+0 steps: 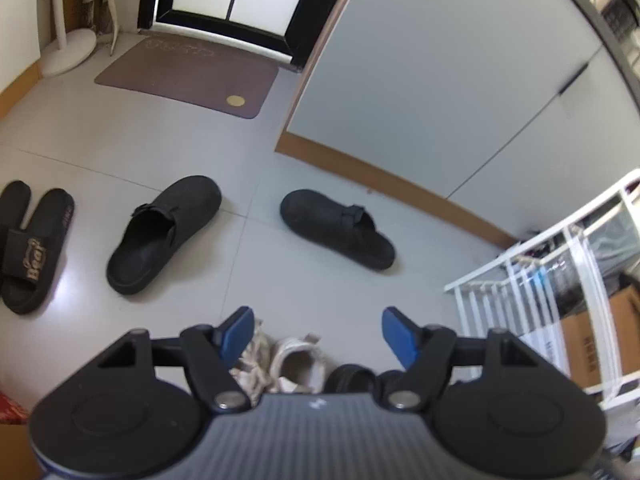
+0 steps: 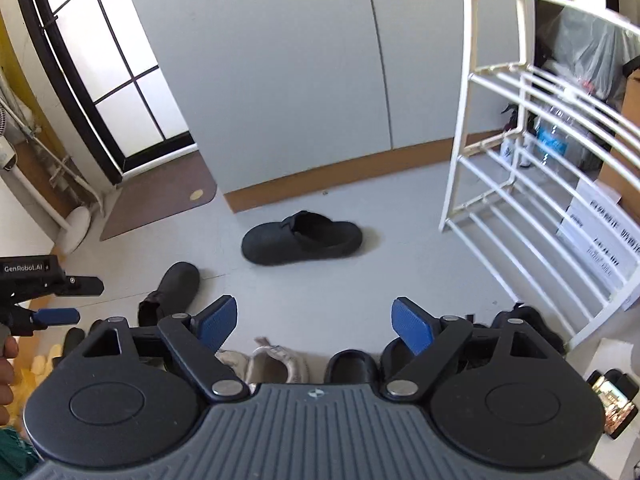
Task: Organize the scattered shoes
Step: 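Move the left tool toward the black clog lying beside the black slides, then lower the left tool onto the black clog and close on its heel strap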
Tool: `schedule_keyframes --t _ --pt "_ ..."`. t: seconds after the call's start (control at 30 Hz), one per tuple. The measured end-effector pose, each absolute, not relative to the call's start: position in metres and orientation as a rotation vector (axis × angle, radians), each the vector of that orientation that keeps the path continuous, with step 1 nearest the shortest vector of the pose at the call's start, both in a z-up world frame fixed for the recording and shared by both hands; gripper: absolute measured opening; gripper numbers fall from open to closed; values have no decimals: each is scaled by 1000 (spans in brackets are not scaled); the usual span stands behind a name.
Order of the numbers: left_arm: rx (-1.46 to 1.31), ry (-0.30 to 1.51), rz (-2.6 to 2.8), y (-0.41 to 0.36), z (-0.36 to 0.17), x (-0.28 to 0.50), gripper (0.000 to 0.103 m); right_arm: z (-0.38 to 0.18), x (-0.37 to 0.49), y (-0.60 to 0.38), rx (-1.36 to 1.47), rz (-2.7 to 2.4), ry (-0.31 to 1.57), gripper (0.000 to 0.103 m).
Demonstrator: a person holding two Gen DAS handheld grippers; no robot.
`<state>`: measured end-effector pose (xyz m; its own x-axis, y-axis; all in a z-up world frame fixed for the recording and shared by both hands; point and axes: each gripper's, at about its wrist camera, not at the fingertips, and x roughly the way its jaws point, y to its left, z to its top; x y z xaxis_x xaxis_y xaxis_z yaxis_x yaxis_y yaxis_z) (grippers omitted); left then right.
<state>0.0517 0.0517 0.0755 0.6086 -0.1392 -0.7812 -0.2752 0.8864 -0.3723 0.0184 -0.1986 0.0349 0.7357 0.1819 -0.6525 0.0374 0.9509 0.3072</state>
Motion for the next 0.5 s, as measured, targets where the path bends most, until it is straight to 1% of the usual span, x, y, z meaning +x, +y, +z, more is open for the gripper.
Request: schedule_keyframes --t 0.17,0.4,0.5 --pt "-420 953 170 57 85 50 74 31 18 -194 217 116 748 88" --pt "-391 958 275 81 111 45 74 36 4 -198 240 137 739 88" --pt "-389 955 292 89 117 48 74 35 4 -202 298 146 750 88"
